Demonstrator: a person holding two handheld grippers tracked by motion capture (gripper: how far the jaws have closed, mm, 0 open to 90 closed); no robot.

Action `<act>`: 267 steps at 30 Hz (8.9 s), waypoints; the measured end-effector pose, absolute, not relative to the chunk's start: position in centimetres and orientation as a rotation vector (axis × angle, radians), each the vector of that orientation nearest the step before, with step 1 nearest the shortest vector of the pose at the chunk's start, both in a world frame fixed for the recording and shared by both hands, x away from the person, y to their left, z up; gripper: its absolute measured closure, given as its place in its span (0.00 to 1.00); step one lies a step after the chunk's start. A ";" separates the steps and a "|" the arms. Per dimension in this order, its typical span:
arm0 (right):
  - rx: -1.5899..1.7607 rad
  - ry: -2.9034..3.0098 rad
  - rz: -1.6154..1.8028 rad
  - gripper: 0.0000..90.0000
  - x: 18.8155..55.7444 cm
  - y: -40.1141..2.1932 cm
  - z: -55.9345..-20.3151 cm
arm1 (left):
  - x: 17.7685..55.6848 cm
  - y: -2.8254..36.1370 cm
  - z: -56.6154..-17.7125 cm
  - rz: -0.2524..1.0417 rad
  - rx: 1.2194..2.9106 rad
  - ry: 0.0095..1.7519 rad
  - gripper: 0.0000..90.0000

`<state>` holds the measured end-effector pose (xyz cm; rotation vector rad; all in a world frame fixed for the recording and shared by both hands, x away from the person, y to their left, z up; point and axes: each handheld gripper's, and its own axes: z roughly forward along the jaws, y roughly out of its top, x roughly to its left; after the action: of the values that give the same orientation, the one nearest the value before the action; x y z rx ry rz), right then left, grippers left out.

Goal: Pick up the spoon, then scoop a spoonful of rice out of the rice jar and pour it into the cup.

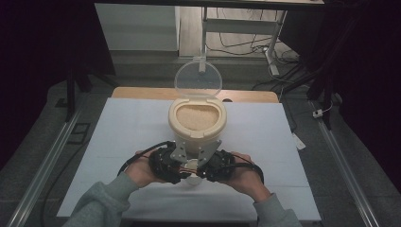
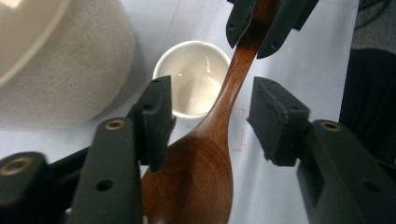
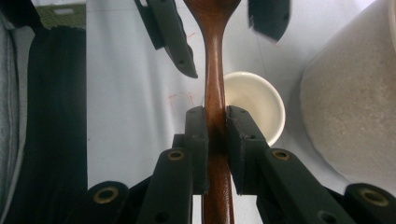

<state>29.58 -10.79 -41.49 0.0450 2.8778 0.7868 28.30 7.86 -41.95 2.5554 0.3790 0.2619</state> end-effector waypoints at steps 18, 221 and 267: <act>-0.131 2.871 0.704 0.87 29.0 -10.2 -41.7 | 27.3 6.3 -43.7 0.264 2.650 0.197 0.89; 0.946 1.728 1.565 0.93 37.3 -17.7 -36.1 | 22.6 22.7 -49.8 0.352 2.033 1.016 0.19; 1.789 1.473 2.020 0.93 39.9 -20.7 -41.4 | 22.7 22.4 -49.9 0.359 2.049 1.006 0.19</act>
<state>39.89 -20.71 -41.43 1.7893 1.4730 2.0195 22.70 22.45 -49.88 2.0487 1.0059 0.3594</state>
